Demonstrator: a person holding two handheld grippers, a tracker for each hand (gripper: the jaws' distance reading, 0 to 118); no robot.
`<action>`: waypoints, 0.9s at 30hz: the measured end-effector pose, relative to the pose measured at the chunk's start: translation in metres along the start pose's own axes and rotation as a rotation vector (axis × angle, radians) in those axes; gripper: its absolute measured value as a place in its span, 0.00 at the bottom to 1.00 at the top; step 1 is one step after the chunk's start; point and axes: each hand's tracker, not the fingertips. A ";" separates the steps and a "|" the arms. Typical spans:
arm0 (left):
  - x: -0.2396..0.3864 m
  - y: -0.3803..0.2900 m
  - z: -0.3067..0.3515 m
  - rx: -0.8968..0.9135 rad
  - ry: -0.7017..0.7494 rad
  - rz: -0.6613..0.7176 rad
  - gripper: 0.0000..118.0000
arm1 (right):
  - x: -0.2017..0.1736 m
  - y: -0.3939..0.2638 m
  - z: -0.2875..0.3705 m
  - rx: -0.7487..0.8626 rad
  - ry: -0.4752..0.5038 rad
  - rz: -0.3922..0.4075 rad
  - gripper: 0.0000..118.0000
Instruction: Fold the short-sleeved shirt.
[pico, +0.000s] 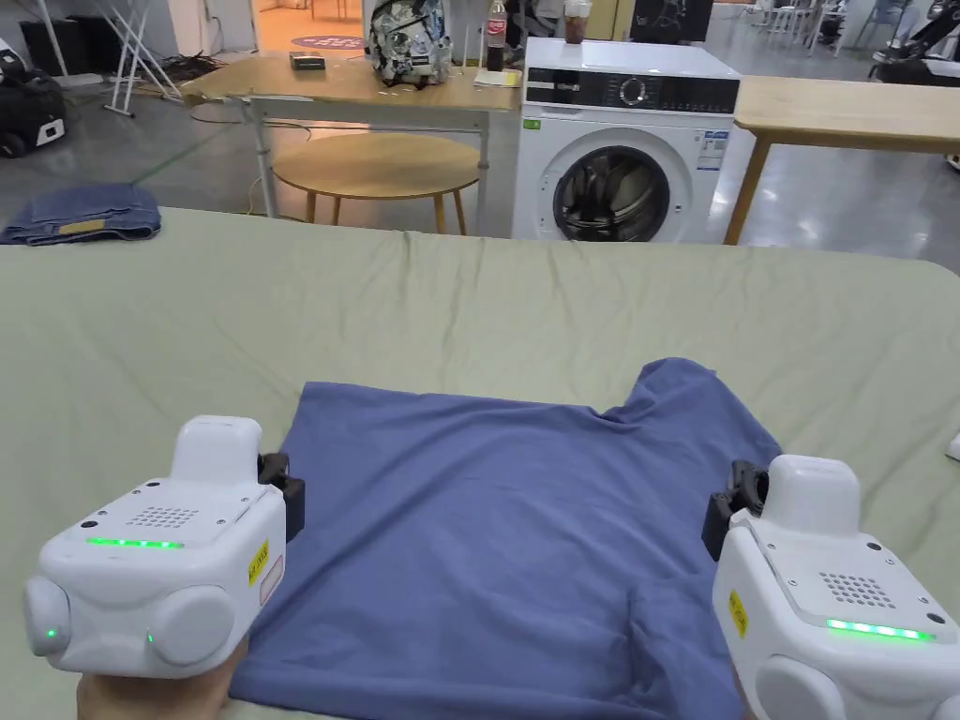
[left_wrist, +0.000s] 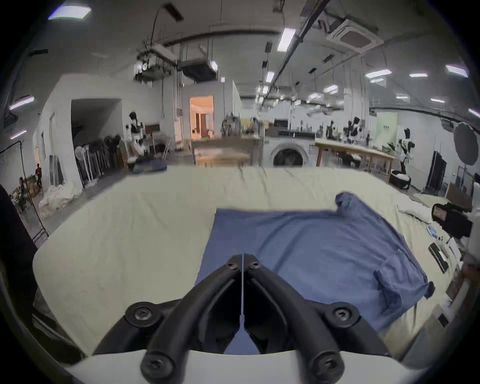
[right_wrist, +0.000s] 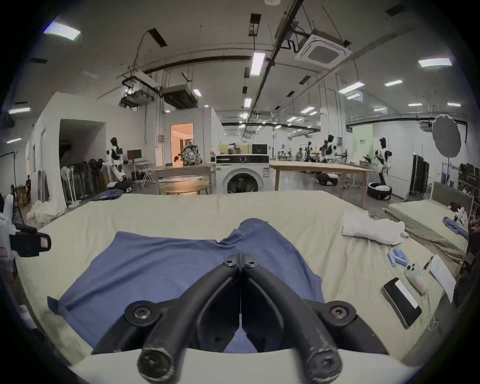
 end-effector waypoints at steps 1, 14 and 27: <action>-0.009 -0.003 -0.003 -0.067 -0.014 0.011 0.00 | -0.001 -0.003 -0.002 -0.001 0.002 0.005 0.00; -0.107 -0.051 -0.040 -0.492 0.007 0.188 0.78 | -0.005 -0.025 -0.021 -0.123 0.027 0.044 0.00; -0.086 -0.075 -0.062 -0.644 0.066 0.045 0.48 | 0.012 -0.041 -0.024 -0.213 -0.006 0.069 0.00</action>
